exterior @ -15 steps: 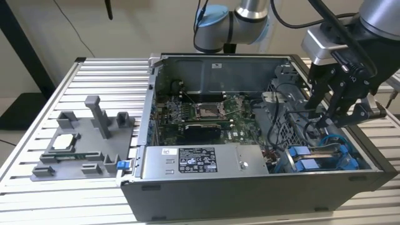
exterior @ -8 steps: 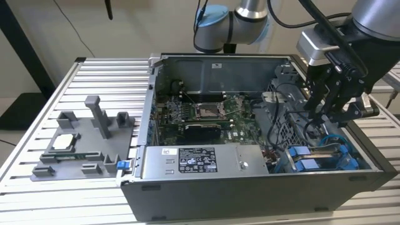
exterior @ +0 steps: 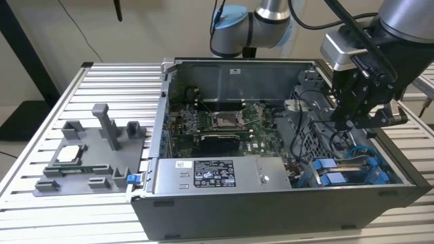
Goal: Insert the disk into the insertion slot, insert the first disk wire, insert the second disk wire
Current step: 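Insert the first disk wire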
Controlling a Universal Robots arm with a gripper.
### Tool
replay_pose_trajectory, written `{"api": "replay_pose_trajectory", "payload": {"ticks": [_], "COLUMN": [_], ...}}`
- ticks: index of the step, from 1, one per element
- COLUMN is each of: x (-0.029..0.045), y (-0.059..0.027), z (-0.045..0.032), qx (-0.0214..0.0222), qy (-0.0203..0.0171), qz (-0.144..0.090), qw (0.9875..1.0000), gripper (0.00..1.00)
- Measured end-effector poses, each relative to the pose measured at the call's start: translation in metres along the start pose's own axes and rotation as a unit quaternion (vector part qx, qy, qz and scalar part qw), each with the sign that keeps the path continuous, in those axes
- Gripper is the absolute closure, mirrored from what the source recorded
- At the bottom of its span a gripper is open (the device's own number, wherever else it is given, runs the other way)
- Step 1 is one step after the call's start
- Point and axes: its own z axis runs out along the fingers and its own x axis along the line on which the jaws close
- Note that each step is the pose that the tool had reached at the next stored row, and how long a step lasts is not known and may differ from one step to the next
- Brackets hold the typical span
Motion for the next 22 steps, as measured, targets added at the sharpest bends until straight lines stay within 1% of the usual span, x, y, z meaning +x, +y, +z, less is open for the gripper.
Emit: {"api": "replay_pose_trajectory", "payload": {"ticks": [4, 10, 16, 17, 22], "x": [0.0, 0.0005, 0.0005, 0.0005, 0.0005], "y": [-0.0011, -0.0056, -0.0058, -0.0058, -0.0058], "z": [-0.0001, 0.0004, 0.0004, 0.0004, 0.0004], "qx": [0.0008, 0.0001, 0.0001, 0.0001, 0.0001], "qy": [-0.0004, -0.0026, -0.0029, -0.0029, -0.0029], "qz": [-0.006, -0.013, -0.013, -0.013, -0.013], "qw": [1.0, 0.9999, 0.9999, 0.9999, 0.9999], "gripper": [0.0, 0.0, 0.0, 1.0, 1.0]}}
